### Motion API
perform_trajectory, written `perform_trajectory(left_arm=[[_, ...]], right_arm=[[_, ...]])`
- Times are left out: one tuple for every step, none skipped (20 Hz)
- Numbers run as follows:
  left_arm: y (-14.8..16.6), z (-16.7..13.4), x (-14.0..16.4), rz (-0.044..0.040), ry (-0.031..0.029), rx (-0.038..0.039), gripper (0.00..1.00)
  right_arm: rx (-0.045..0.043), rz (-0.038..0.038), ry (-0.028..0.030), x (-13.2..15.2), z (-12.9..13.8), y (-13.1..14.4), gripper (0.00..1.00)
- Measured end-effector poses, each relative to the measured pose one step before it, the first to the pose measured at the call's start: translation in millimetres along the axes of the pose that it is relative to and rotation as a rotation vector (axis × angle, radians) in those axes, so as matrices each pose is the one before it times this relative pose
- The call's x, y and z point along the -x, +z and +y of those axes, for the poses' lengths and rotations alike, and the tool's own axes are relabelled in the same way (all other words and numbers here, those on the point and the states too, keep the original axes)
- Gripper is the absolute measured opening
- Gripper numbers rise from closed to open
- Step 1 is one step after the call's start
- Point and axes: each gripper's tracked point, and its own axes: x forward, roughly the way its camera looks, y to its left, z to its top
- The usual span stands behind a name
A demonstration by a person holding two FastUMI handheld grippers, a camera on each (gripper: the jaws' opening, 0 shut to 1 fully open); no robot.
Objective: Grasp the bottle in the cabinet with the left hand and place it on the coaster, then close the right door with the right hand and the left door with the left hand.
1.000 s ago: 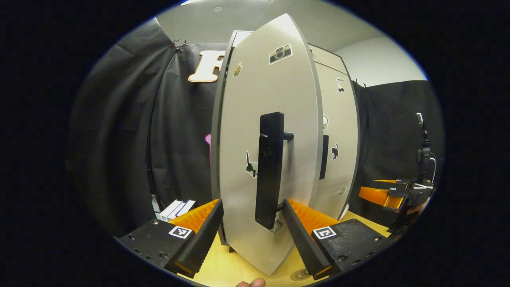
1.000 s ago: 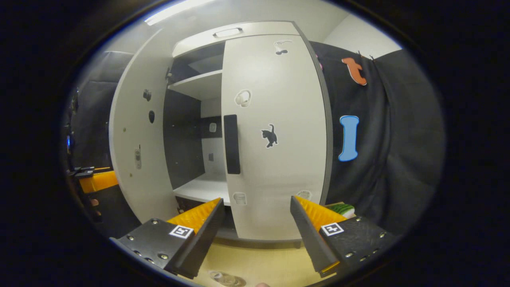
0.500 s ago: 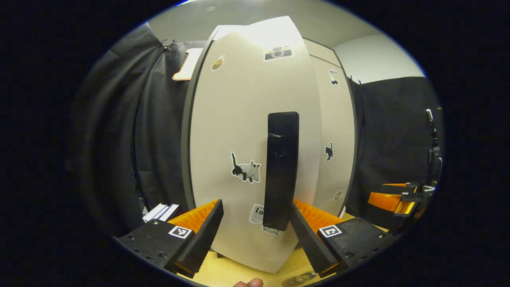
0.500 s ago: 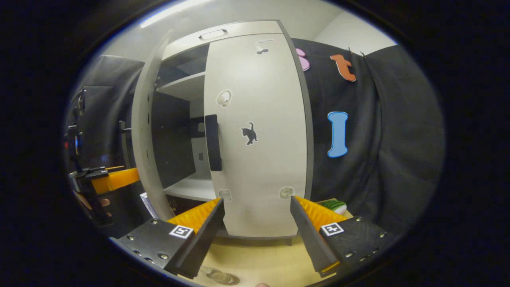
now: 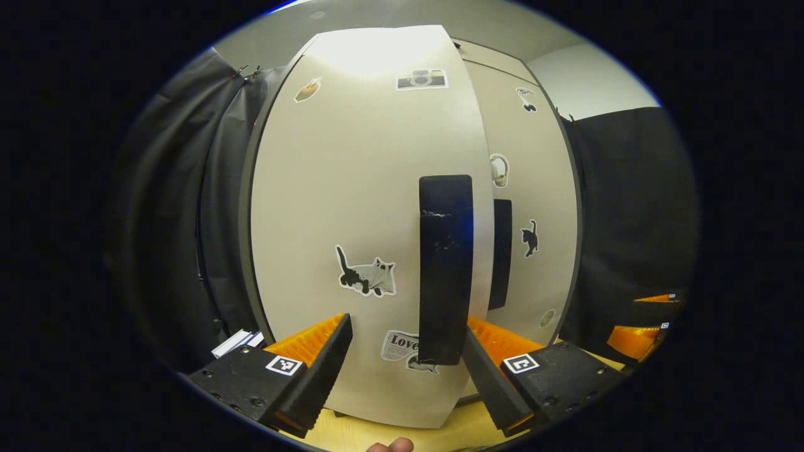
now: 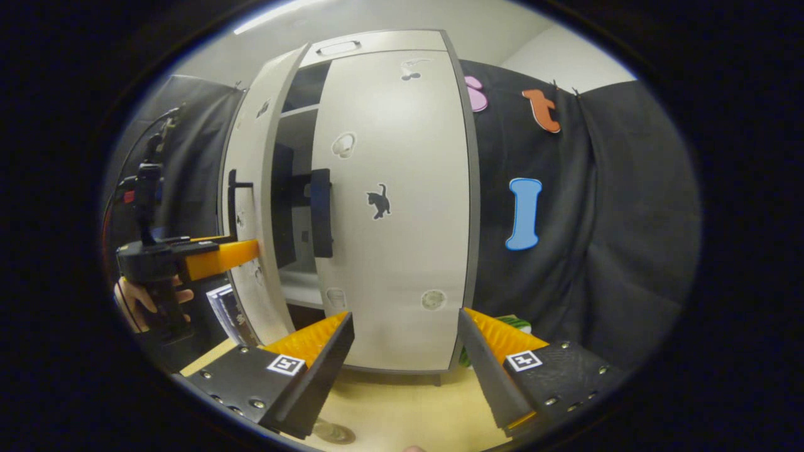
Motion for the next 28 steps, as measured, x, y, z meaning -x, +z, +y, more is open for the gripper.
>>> perform_trajectory(left_arm=[[1.43, -1.34, -4.99, 0.00301, 0.0112, 0.00032, 1.0], [0.88, -1.21, -4.18, -0.00535, 0.00981, 0.00058, 1.0], [1.39, -1.41, -3.37, -0.0001, 0.00837, -0.00645, 1.0], [-0.08, -0.12, -0.11, -0.00183, 0.00904, 0.0013, 1.0], [0.12, -0.95, -0.95, 0.00173, 0.00961, 0.00834, 1.0], [0.09, -1.11, -1.27, 0.00375, 0.00816, 0.01022, 1.0], [1.02, -0.67, -1.85, -0.00332, 0.00583, 0.00538, 1.0], [-0.22, -1.17, -0.48, 0.00418, 0.00628, 0.00006, 1.0], [0.02, -0.28, -0.58, 0.00084, 0.00928, 0.00496, 1.0], [-0.06, -0.36, -1.06, 0.00259, 0.01113, 0.00485, 1.0], [0.1, -0.87, 0.38, -0.00173, 0.01077, 0.00869, 1.0], [-0.09, -1.35, -0.52, -0.00228, 0.00572, 0.0021, 1.0], [0.14, -1.18, 0.44, -0.00143, 0.00585, -0.00323, 0.99], [0.1, -1.66, 0.05, 0.00197, 0.00152, -0.00441, 0.98], [1.77, -3.16, 1.44, -0.00021, -0.00572, -0.00041, 0.96], [3.04, -3.83, 0.99, -0.00755, -0.01008, 0.00703, 0.96], [3.69, -3.53, 2.83, -0.00867, -0.01085, 0.00265, 0.92], [1.74, -2.1, 5.3, -0.00415, -0.00235, -0.00449, 0.95], [1.34, -2.33, 5.35, 0.00006, -0.00568, -0.00958, 0.95], [1.23, -1.16, 5.99, -0.00106, -0.00005, -0.0084, 0.96], [1.67, -1.07, 6.46, -0.00484, -0.00221, -0.00722, 0.96], [0.94, -0.73, 7.12, -0.00544, 0.00008, -0.00604, 0.96], [1.05, -0.29, 7.27, -0.00523, 0.00057, -0.00797, 0.96], [-1.37, 0.04, 8.19, 0.00585, 0.00471, -0.00797, 0.96], [-0.99, -0.08, 8.95, 0.00605, 0.0027, -0.00975, 0.95], [1.22, 1.09, 10.1, -0.00239, 0.00722, -0.0071, 0.96], [1.51, 1.3, 10.28, -0.00387, 0.00358, -0.00189, 0.96], [0.57, -0.33, 10.79, -0.00104, 0.0, 0.00464, 0.95]], right_arm=[[0.00367, 0.00352, 0.00446, 0.38, 1.84, -0.96, 1.0], [0.002, 0.00045, 0.00359, 0.63, 0.91, -0.86, 1.0], [-0.00235, -0.00106, 0.0041, 1.31, 1.37, -0.01, 0.98], [-0.00434, -0.00162, 0.0049, 1.43, 1.83, -0.56, 1.0], [-0.00353, -0.0006, 0.00244, 1.24, 0.96, -0.12, 1.0], [-0.00517, 0.00049, 0.00094, 1.69, -0.07, -0.79, 1.0], [-0.00221, 0.00001, 0.00077, 1.52, 0.1, -0.45, 1.0], [-0.00062, 0.00161, -0.00215, 2.11, -1.24, -1.01, 1.0], [0.00336, 0.00067, -0.00349, 1.94, -1.3, -0.68, 1.0], [0.00467, -0.00074, -0.00505, 2.4, -1.56, -0.5, 1.0], [0.0042, -0.00074, -0.00305, 2.1, -1.32, 0.43, 1.0], [-0.00033, -0.00129, -0.00071, 2.41, -0.59, 0.11, 1.0], [-0.00404, -0.00223, 0.00226, 1.82, 0.19, 1.56, 1.0], [-0.00408, -0.00464, 0.00103, 2.31, -0.55, 1.31, 1.0], [-0.00169, -0.00412, -0.00279, 1.45, -1.13, 2.01, 1.0], [-0.00248, -0.00323, -0.00024, 1.96, -1.04, 1.34, 1.0], [-0.0051, -0.00219, 0.00066, 1.58, -0.56, 1.59, 1.0], [-0.00639, -0.00243, 0.00109, 2.47, -0.63, 0.91, 1.0], [-0.00429, -0.00117, -0.0017, 1.23, -0.79, 0.93, 1.0], [-0.00361, -0.00135, -0.00102, 2.18, -0.78, 0.58, 1.0], [-0.00371, -0.0016, 0.00024, 2.02, 0.08, 1.41, 1.0], [-0.00321, -0.0026, -0.00028, 1.98, 0.64, 1.01, 1.0], [-0.00418, -0.00088, -0.0007, 1.03, 0.78, 1.89, 1.0], [-0.00738, 0.00378, 0.00036, 1.56, 1.46, 0.86, 1.0], [-0.00755, -0.00044, -0.00447, 1.28, 0.32, 2.19, 0.98], [-0.00459, -0.00285, -0.00044, 1.18, 1.5, 2.74, 1.0], [-0.0002, -0.00282, -0.00458, 0.53, 0.59, 3.19, 1.0], [0.00094, -0.00072, -0.00481, 1.01, -0.66, 1.97, 1.0]])
